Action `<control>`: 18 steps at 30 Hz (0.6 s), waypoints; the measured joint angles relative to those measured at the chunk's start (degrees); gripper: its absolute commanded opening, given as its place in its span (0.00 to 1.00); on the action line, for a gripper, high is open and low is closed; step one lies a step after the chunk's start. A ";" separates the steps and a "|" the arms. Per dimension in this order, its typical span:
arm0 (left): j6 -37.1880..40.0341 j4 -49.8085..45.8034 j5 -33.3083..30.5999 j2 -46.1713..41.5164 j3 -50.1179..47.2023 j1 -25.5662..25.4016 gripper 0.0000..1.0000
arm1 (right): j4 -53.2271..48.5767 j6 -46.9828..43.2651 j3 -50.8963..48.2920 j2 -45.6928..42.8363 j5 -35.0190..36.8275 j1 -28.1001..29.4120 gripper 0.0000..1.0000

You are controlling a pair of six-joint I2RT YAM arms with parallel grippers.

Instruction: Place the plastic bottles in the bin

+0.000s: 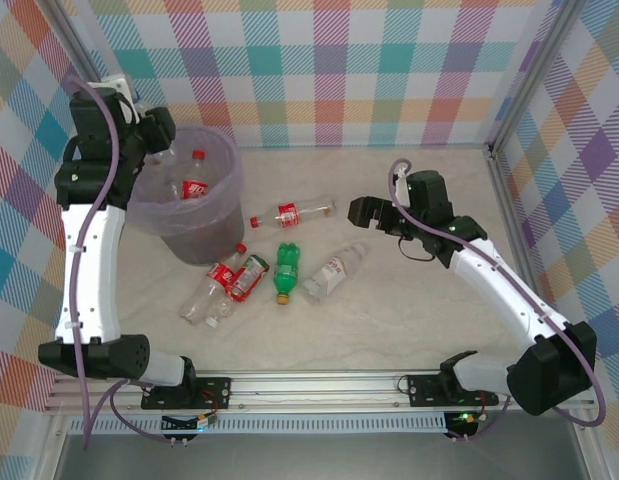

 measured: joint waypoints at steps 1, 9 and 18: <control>1.11 -1.53 -0.76 0.96 -0.15 0.57 0.50 | 0.04 0.00 0.09 0.07 -0.04 0.00 0.99; 5.49 -5.79 -1.68 4.15 -8.31 2.27 0.51 | 0.13 -0.44 1.09 0.76 -0.17 0.00 0.99; 5.62 -3.34 2.27 5.40 -19.02 2.38 0.51 | 0.46 -0.44 1.60 1.73 -0.44 0.00 0.99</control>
